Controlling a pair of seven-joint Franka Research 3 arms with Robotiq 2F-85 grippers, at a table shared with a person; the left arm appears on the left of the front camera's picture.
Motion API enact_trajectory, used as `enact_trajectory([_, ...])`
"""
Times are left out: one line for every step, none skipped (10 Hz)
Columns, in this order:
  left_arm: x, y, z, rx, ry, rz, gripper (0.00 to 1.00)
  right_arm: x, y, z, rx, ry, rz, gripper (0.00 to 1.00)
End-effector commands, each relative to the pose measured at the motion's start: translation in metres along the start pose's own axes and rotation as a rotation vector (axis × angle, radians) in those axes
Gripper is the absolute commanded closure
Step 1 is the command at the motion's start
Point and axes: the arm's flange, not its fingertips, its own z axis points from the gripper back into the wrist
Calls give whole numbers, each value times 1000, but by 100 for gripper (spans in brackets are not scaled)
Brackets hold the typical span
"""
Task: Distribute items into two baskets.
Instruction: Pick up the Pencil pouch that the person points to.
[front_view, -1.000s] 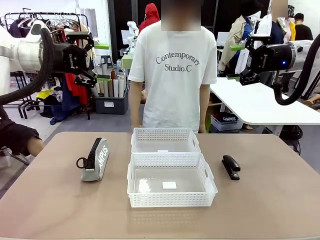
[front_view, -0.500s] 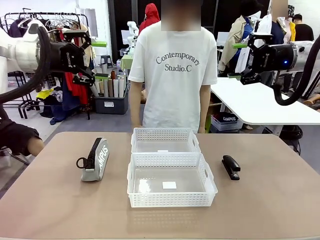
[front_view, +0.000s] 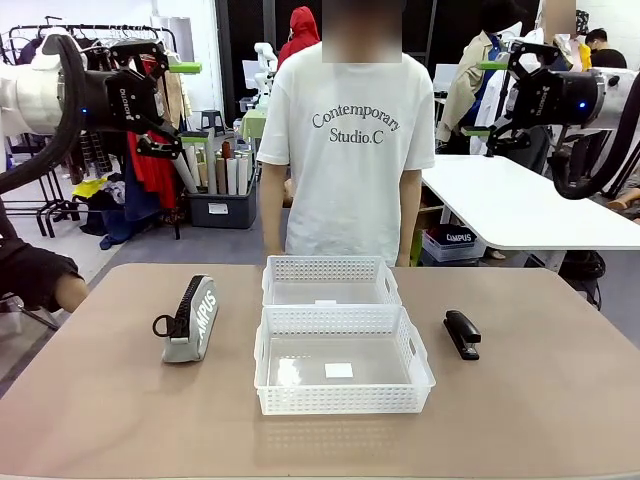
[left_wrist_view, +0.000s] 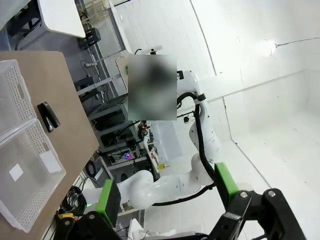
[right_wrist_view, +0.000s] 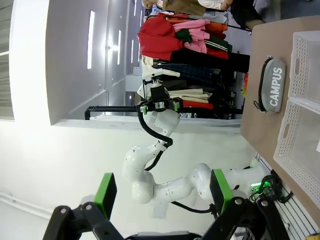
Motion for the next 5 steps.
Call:
enact_trajectory([2, -4, -1, -29, -2, 13, 0, 6, 9, 1, 7, -21, -25, 0])
enact_trajectory([2, -4, -1, -31, -3, 13, 0, 6, 9, 1, 1, -19, -26, 0])
enact_trajectory([3, -5, -1, -33, -12, 4, 0, 7, 7, 1, -15, -17, -26, 0])
enact_trajectory([0, 0, -1, 0, 1, 2, 0, 1, 2, 1, -2, -7, -3, 0])
enact_trajectory([0, 0, -1, 0, 1, 2, 0, 1, 2, 1, -2, -7, -3, 0])
